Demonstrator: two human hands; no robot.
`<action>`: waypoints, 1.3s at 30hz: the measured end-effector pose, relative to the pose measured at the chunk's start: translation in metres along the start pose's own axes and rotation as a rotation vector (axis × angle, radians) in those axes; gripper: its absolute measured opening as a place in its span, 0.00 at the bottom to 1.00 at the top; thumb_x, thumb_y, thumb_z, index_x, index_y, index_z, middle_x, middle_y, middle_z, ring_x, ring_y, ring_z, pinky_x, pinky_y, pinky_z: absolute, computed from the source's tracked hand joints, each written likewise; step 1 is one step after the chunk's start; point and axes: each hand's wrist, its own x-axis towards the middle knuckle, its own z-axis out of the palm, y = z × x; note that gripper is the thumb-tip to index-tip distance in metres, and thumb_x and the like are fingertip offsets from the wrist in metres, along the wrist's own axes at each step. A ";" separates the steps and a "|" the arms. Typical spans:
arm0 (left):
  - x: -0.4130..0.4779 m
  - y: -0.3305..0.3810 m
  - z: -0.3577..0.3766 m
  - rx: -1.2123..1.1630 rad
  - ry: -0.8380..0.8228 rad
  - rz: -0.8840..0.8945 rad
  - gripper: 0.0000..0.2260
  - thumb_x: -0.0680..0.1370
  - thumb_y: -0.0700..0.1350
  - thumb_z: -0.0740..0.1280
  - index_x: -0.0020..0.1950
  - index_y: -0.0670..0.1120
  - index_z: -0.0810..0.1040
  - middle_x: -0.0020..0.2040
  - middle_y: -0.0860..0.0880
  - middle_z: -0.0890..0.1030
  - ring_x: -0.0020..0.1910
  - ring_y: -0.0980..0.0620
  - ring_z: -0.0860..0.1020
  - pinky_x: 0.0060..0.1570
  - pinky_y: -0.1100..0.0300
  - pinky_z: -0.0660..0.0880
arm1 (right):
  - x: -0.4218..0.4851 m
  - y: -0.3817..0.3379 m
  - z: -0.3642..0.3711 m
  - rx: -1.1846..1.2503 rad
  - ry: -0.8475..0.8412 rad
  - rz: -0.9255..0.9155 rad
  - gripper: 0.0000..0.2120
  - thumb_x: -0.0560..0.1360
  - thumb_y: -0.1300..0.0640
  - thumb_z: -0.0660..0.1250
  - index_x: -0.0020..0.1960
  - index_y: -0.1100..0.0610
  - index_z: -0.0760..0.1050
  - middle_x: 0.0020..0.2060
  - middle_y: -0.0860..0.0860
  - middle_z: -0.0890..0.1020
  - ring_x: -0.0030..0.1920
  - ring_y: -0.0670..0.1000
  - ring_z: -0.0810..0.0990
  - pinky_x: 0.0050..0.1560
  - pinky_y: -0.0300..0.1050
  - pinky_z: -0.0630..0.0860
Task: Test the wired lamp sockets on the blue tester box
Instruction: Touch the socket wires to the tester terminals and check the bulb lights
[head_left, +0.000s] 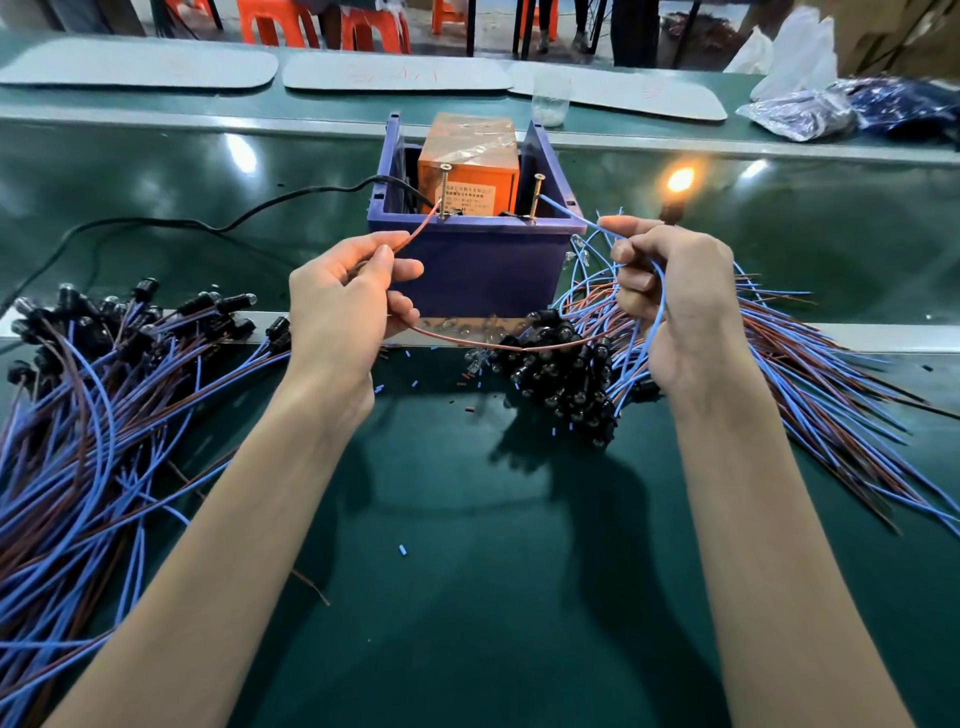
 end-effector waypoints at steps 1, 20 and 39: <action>0.000 0.000 0.000 0.006 0.000 0.001 0.11 0.82 0.38 0.59 0.48 0.48 0.80 0.34 0.54 0.80 0.22 0.60 0.69 0.28 0.68 0.72 | 0.000 0.000 0.000 -0.001 -0.002 0.000 0.15 0.75 0.69 0.53 0.42 0.62 0.77 0.24 0.47 0.71 0.22 0.42 0.60 0.20 0.32 0.55; 0.000 -0.001 0.000 0.006 -0.001 -0.002 0.12 0.81 0.38 0.60 0.47 0.49 0.81 0.34 0.54 0.80 0.23 0.60 0.69 0.29 0.69 0.72 | -0.002 0.000 0.000 -0.054 -0.010 -0.013 0.14 0.75 0.69 0.54 0.43 0.62 0.78 0.25 0.47 0.70 0.22 0.42 0.60 0.20 0.32 0.55; 0.023 -0.004 -0.034 0.545 -0.371 -0.179 0.11 0.78 0.34 0.61 0.43 0.46 0.81 0.35 0.50 0.84 0.30 0.58 0.80 0.40 0.68 0.76 | -0.027 -0.037 0.009 -0.146 -0.265 -0.071 0.20 0.81 0.54 0.51 0.46 0.56 0.81 0.36 0.47 0.80 0.37 0.44 0.71 0.38 0.39 0.65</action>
